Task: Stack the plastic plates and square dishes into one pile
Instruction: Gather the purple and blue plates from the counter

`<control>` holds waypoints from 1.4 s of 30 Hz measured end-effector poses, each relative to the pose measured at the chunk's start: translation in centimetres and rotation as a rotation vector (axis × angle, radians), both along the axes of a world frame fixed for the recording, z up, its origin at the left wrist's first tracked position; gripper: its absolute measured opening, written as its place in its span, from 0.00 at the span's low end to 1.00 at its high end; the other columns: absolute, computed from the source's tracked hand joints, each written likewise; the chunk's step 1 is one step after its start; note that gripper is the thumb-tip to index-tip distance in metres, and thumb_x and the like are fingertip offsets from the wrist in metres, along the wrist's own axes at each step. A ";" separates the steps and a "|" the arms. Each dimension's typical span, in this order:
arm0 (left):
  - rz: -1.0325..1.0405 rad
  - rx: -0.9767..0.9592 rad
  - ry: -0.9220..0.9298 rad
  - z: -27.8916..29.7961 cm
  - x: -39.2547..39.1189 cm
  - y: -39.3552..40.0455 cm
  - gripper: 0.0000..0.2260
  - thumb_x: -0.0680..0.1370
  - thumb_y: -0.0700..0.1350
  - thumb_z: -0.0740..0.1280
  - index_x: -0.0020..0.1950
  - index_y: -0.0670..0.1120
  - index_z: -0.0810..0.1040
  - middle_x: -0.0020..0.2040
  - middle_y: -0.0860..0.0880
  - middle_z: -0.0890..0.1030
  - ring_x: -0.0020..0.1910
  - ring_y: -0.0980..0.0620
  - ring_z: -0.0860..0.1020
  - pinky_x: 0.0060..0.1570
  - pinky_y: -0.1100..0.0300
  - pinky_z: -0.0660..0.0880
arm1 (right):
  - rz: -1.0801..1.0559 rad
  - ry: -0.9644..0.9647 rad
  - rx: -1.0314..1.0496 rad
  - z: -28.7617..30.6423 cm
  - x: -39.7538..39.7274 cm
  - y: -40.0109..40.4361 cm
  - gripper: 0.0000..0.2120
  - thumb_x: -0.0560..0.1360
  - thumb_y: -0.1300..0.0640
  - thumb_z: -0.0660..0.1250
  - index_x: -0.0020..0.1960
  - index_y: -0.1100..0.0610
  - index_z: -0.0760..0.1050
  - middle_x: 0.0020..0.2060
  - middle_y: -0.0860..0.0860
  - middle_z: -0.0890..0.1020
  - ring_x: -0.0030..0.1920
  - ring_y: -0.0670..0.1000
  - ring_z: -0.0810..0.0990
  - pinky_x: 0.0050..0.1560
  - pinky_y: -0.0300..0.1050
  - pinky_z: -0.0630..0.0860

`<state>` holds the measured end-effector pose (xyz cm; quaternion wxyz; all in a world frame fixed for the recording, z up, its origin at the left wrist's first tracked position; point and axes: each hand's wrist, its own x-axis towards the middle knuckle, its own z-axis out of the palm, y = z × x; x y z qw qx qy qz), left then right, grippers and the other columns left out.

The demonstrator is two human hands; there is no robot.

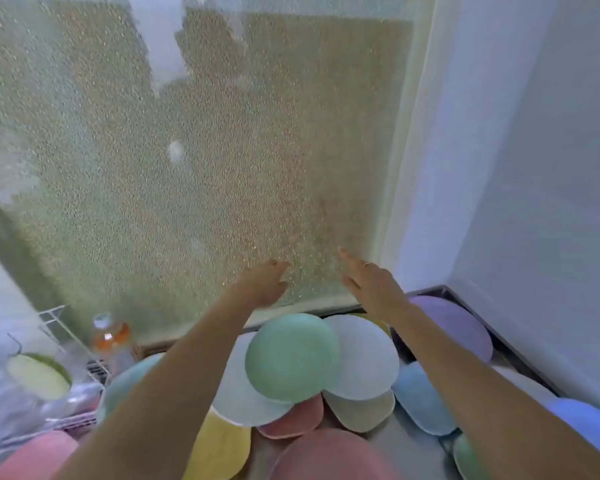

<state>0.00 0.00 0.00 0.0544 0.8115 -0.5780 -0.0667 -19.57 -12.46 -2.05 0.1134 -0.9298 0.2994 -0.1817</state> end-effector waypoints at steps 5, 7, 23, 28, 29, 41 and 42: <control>0.024 0.240 0.166 -10.4 -3.1 2.6 0.23 0.81 0.49 0.56 0.75 0.46 0.56 0.76 0.45 0.60 0.73 0.46 0.61 0.70 0.50 0.61 | -0.091 0.187 0.223 -10.5 -5.7 2.0 0.27 0.81 0.50 0.57 0.77 0.51 0.54 0.66 0.55 0.74 0.64 0.57 0.73 0.60 0.54 0.71; 0.020 0.297 0.227 -14.3 -4.7 3.9 0.23 0.81 0.48 0.57 0.75 0.46 0.58 0.75 0.44 0.61 0.73 0.46 0.61 0.71 0.51 0.61 | -0.092 0.261 0.315 -14.1 -7.4 3.2 0.27 0.81 0.49 0.57 0.77 0.48 0.53 0.69 0.53 0.71 0.66 0.56 0.71 0.61 0.55 0.71; 0.148 0.125 0.178 -23.2 -10.5 9.3 0.32 0.75 0.41 0.59 0.77 0.48 0.51 0.76 0.50 0.59 0.74 0.49 0.56 0.69 0.50 0.62 | -0.111 0.196 0.503 -22.2 -11.0 8.5 0.32 0.77 0.61 0.61 0.77 0.48 0.53 0.78 0.48 0.52 0.56 0.55 0.76 0.54 0.53 0.75; 0.158 0.093 0.170 -23.2 -11.0 9.1 0.33 0.74 0.40 0.60 0.77 0.48 0.50 0.76 0.49 0.59 0.75 0.48 0.57 0.69 0.50 0.61 | -0.182 0.067 0.443 -21.8 -11.6 7.0 0.28 0.78 0.62 0.60 0.75 0.49 0.59 0.75 0.51 0.63 0.63 0.56 0.74 0.59 0.51 0.72; 0.144 0.087 0.158 -23.2 -11.2 9.2 0.34 0.73 0.39 0.60 0.77 0.48 0.50 0.76 0.49 0.59 0.75 0.48 0.57 0.69 0.51 0.62 | -0.232 0.041 0.410 -21.5 -11.9 6.1 0.27 0.78 0.61 0.60 0.75 0.50 0.61 0.73 0.53 0.67 0.63 0.57 0.75 0.60 0.52 0.72; -0.340 -0.004 -0.210 -24.0 -13.7 10.0 0.26 0.66 0.37 0.56 0.63 0.45 0.78 0.60 0.46 0.81 0.57 0.47 0.81 0.52 0.50 0.78 | -0.505 0.402 0.267 -20.0 -15.8 -7.5 0.25 0.80 0.54 0.58 0.75 0.56 0.57 0.67 0.57 0.72 0.65 0.60 0.71 0.60 0.56 0.70; -0.344 0.023 -0.194 -24.1 -14.0 9.6 0.25 0.65 0.37 0.62 0.62 0.45 0.79 0.58 0.47 0.82 0.55 0.48 0.81 0.50 0.52 0.80 | -0.505 0.429 0.268 -20.2 -15.8 -7.9 0.25 0.80 0.54 0.58 0.75 0.56 0.57 0.68 0.57 0.72 0.66 0.60 0.71 0.62 0.56 0.69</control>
